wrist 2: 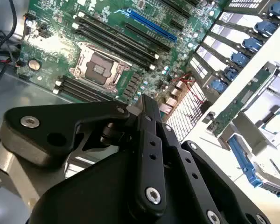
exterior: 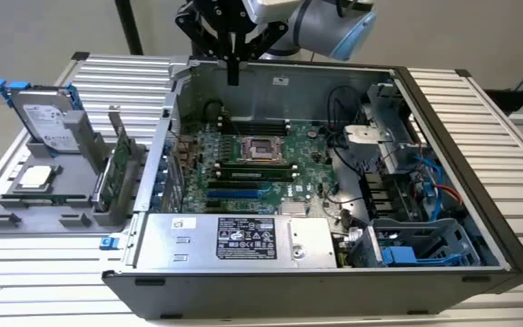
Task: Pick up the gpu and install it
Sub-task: 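Reach for the gpu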
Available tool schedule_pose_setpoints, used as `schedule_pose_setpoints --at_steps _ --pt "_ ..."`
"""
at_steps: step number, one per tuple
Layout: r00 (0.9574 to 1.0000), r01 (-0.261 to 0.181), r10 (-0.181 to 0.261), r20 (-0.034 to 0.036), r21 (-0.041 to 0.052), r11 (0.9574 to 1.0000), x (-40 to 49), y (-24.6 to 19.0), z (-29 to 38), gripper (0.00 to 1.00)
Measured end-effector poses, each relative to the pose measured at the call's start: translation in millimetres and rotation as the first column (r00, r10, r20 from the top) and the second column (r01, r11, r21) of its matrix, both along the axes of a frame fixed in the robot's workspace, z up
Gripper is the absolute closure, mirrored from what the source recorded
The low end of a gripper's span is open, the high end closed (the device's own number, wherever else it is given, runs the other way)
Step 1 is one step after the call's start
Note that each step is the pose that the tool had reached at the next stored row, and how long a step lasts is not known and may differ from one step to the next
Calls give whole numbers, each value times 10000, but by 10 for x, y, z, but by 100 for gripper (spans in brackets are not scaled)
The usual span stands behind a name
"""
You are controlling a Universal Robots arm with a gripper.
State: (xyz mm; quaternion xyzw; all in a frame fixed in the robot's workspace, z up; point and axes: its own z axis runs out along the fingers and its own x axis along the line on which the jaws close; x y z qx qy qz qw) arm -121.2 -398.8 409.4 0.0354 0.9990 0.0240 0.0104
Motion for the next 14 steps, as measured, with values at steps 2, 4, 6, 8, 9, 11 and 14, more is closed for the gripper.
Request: schedule_pose_setpoints --at_steps 2,4,6,8,9,11,14 --pt "10000 0 0 0 -1 10000 0 0 1 100" --pt "10000 0 0 -1 0 10000 0 0 2 100" --pt "10000 -1 1 0 0 10000 0 0 3 100" --pt "10000 -2 2 -1 -19 10000 1 0 3 100" --pt "10000 -2 2 -2 -19 10000 1 0 4 100" --pt "10000 -1 1 1 -3 10000 0 0 3 100" --pt "10000 -1 1 2 -3 10000 -3 0 3 100"
